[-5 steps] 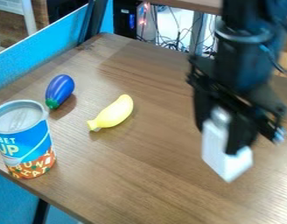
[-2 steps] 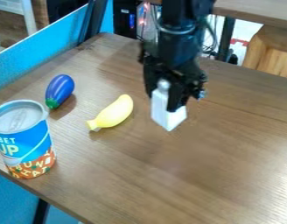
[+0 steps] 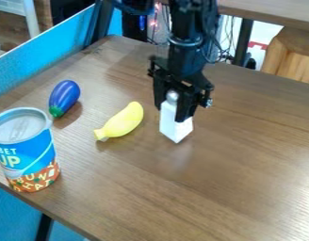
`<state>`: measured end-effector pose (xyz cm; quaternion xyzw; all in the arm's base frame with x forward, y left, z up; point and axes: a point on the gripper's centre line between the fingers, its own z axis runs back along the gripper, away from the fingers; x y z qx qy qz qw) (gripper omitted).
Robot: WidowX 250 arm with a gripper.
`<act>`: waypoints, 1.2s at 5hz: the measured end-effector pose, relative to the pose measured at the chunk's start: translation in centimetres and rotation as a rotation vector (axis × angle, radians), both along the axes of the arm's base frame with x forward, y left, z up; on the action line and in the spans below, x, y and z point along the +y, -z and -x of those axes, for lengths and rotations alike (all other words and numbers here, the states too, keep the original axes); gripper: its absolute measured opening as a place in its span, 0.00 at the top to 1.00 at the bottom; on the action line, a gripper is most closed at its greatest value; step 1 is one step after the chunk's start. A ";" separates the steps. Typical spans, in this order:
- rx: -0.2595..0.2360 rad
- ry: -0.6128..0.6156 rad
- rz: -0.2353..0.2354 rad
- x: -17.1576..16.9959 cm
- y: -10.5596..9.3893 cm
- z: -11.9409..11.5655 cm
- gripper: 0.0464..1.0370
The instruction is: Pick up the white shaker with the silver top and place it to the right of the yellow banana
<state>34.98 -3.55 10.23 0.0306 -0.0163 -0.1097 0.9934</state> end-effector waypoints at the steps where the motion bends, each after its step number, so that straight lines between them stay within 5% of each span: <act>1: 0.031 0.009 -0.006 0.3 0.6 0.2 0.40; 2: 0.030 -0.015 0.016 1.2 0.7 0.3 0.33; 3: 0.019 -0.050 0.038 1.9 0.5 1.2 0.05; 5: -0.178 -0.083 0.069 2.4 -4.7 3.1 0.03; 6: -0.214 -0.034 0.192 2.7 -6.5 5.8 0.04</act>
